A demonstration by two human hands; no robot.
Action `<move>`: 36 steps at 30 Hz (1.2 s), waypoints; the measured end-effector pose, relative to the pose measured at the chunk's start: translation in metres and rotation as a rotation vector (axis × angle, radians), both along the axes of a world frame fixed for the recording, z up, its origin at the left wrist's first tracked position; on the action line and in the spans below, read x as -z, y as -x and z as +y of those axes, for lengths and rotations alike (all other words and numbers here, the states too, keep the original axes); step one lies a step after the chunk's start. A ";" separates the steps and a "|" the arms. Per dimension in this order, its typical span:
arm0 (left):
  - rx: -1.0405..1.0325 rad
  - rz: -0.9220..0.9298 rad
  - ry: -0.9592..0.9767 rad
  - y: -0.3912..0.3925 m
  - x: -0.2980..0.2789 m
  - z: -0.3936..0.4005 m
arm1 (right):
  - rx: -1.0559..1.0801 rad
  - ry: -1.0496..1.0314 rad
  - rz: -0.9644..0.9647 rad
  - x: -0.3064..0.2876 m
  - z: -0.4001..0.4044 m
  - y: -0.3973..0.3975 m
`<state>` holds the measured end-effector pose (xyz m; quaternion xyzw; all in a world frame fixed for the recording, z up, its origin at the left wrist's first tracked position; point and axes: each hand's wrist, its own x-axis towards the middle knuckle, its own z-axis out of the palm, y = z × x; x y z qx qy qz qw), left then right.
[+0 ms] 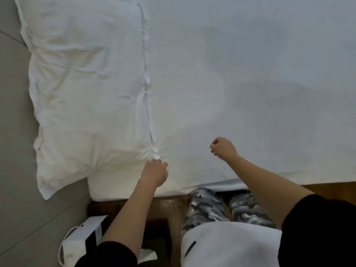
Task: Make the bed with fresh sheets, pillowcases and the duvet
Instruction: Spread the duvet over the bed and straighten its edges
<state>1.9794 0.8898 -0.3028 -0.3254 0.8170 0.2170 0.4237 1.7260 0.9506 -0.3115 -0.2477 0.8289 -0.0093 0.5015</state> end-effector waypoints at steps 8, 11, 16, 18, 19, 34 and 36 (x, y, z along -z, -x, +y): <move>-0.202 0.193 0.000 0.108 -0.085 0.065 | 0.203 0.230 -0.001 -0.093 0.101 0.093; -0.238 0.301 0.014 0.161 -0.111 0.110 | 0.298 0.362 -0.040 -0.123 0.166 0.123; -0.305 0.503 -0.009 0.264 -0.147 0.204 | 0.565 0.538 -0.018 -0.167 0.311 0.189; -0.314 0.541 -0.059 0.308 -0.158 0.247 | 0.693 0.561 0.005 -0.181 0.380 0.219; -0.318 0.556 -0.095 0.330 -0.162 0.268 | 0.748 0.563 0.036 -0.187 0.415 0.233; 0.298 0.643 -0.341 0.661 -0.237 0.492 | 1.433 0.643 0.323 -0.254 0.698 0.399; 0.303 0.616 -0.386 0.705 -0.228 0.505 | 1.460 0.629 0.323 -0.248 0.710 0.428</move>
